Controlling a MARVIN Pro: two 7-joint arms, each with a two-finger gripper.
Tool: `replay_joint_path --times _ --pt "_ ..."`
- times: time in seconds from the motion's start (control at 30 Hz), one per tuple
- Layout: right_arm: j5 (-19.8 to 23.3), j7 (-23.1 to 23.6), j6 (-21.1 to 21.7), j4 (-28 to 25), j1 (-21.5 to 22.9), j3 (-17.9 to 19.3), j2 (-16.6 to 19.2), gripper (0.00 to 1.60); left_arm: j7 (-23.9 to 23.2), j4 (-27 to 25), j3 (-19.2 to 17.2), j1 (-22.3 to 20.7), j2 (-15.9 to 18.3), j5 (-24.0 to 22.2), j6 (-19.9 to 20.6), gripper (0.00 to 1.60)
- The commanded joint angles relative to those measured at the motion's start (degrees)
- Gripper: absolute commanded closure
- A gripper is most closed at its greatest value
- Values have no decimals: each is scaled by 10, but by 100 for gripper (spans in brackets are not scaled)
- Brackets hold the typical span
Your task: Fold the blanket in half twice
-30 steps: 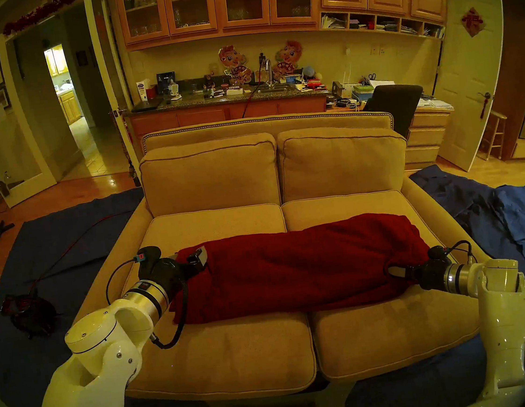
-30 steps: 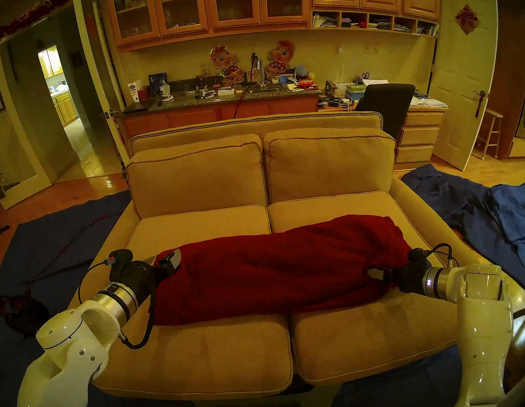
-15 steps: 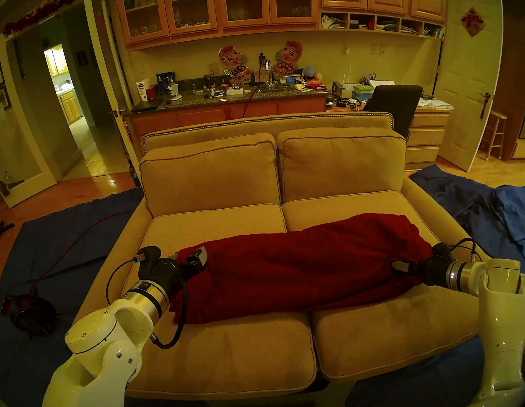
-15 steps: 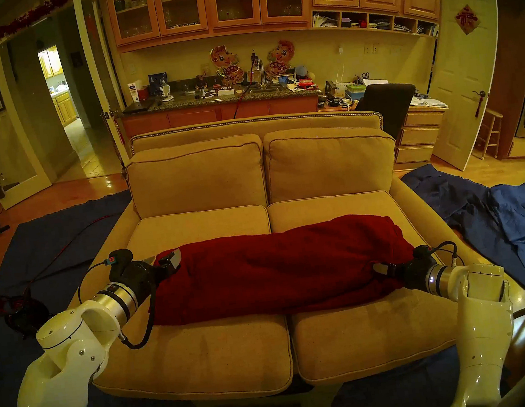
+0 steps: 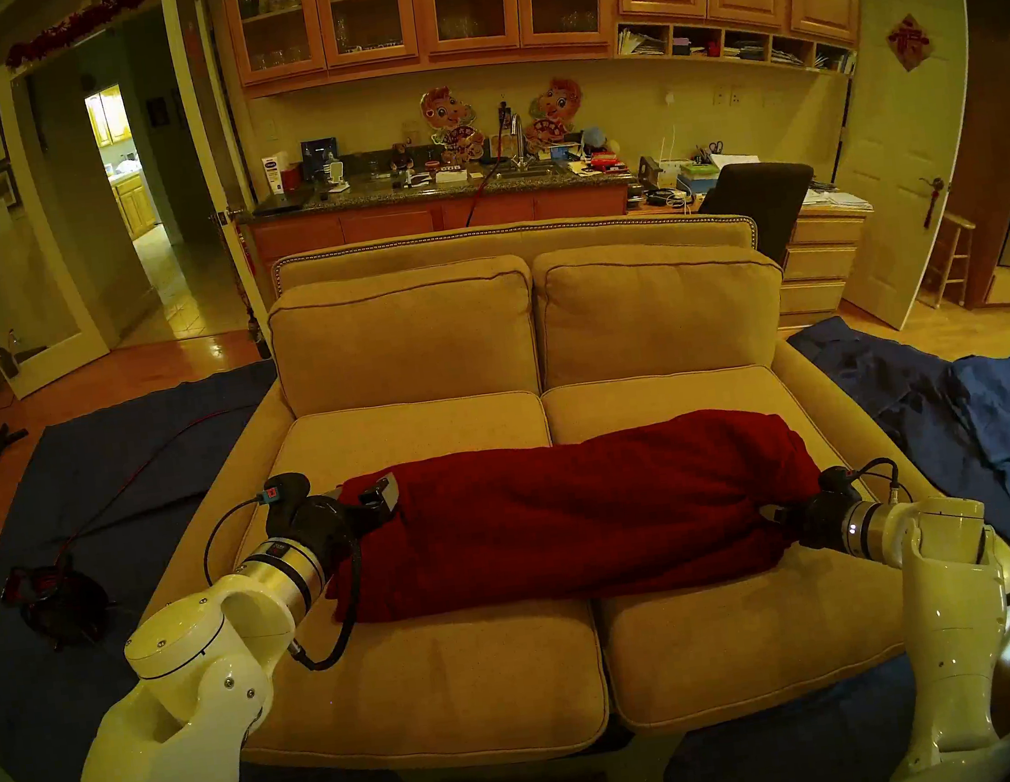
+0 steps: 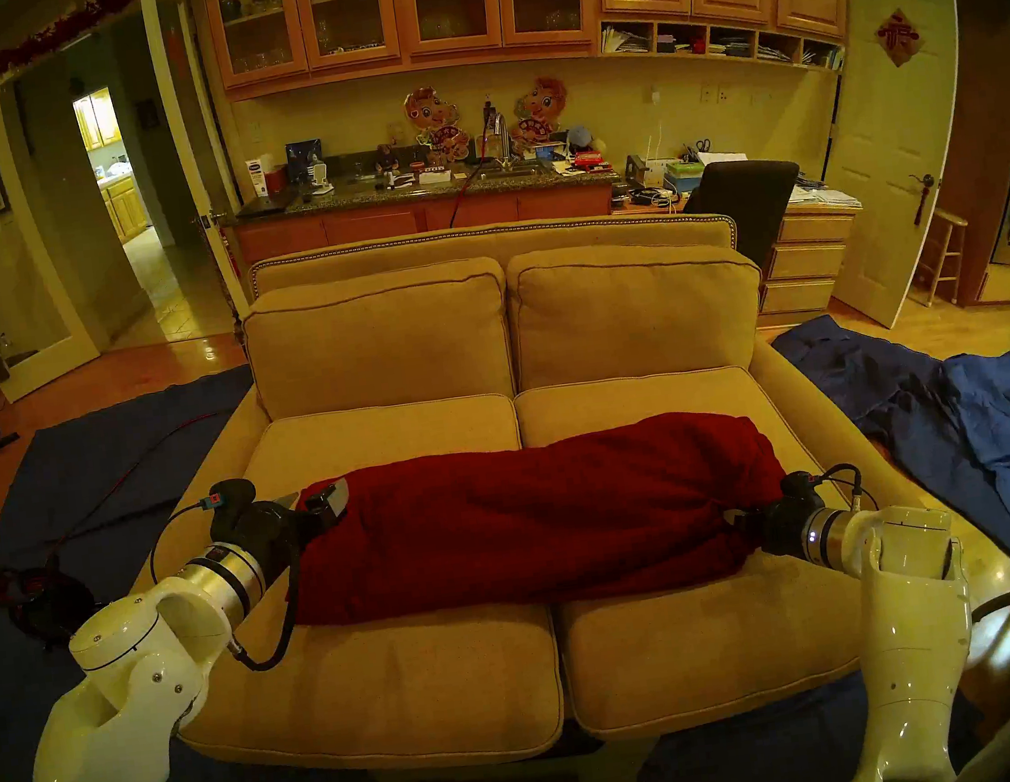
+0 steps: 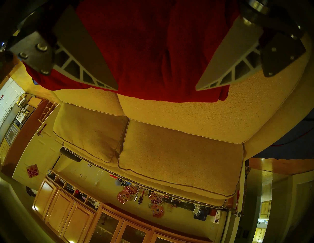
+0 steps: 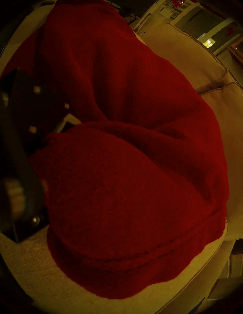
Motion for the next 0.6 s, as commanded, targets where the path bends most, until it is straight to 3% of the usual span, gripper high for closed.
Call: replay_joint_path --times 0.0,0.57 --pt "14 3 -6 -14 4 29 4 160 -1 -4 -1 -2 1 -1 1 0" --pt "12 -7 -30 -5 22 87 66 160 -1 -4 -1 -2 0 0 0 0"
